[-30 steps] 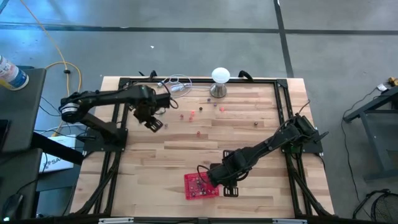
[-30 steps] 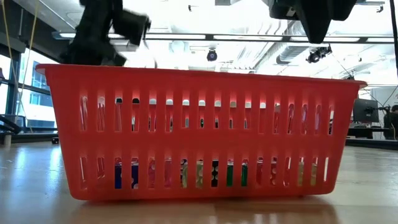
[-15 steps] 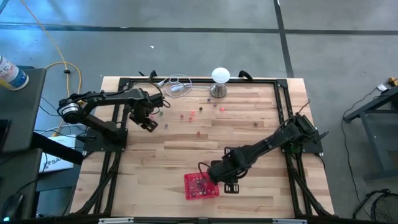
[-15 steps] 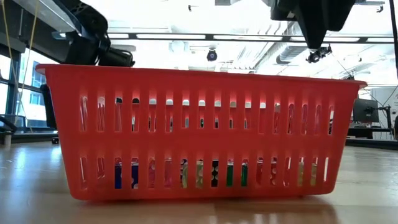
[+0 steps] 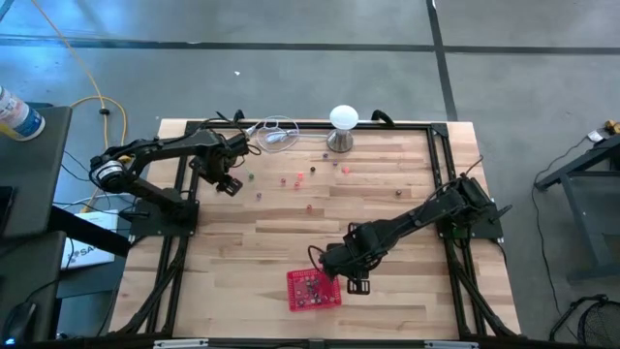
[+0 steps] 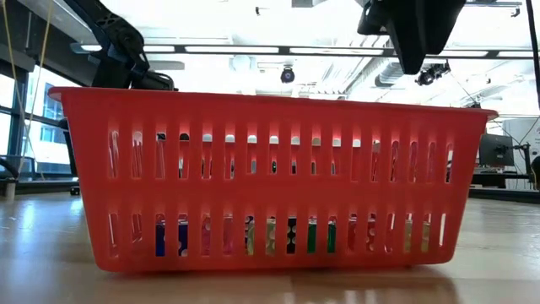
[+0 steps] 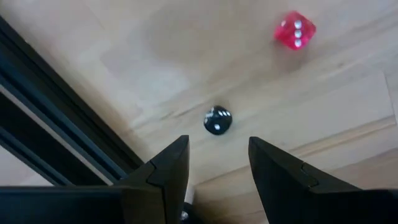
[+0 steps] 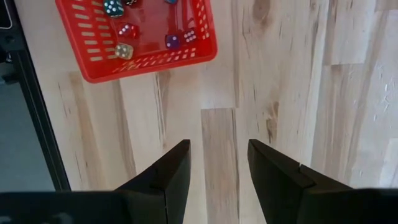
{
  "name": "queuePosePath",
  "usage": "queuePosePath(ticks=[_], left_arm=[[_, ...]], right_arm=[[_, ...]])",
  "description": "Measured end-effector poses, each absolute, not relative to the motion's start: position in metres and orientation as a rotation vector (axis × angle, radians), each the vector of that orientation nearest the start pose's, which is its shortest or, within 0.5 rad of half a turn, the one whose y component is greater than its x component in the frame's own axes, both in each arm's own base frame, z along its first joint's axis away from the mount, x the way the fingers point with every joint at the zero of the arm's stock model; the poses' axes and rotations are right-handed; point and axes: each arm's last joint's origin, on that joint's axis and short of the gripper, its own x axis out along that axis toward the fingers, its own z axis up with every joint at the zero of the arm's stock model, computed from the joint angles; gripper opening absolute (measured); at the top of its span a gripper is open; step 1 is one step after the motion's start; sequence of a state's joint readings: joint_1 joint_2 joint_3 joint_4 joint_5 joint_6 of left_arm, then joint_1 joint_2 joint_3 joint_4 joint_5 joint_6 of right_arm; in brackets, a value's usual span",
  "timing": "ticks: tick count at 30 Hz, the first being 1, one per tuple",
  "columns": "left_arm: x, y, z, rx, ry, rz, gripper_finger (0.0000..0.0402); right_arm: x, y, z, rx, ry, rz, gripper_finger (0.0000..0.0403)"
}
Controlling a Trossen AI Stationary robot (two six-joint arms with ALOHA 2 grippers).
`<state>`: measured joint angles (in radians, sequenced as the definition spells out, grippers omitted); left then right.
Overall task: Pick & Place Dice
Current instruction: Put the black dice into the red bin
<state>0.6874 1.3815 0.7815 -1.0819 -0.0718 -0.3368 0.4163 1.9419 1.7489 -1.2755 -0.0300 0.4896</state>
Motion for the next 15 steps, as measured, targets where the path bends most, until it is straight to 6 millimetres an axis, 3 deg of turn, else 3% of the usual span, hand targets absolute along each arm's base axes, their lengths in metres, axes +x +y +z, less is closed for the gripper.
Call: queuePosePath(ticks=[15], left_arm=[[0.1472,0.1292,0.1754,-0.803,1.527,0.847,0.0158]], right_arm=[[0.3491,0.1446,0.2653,0.109,1.485,-0.002,0.0150]])
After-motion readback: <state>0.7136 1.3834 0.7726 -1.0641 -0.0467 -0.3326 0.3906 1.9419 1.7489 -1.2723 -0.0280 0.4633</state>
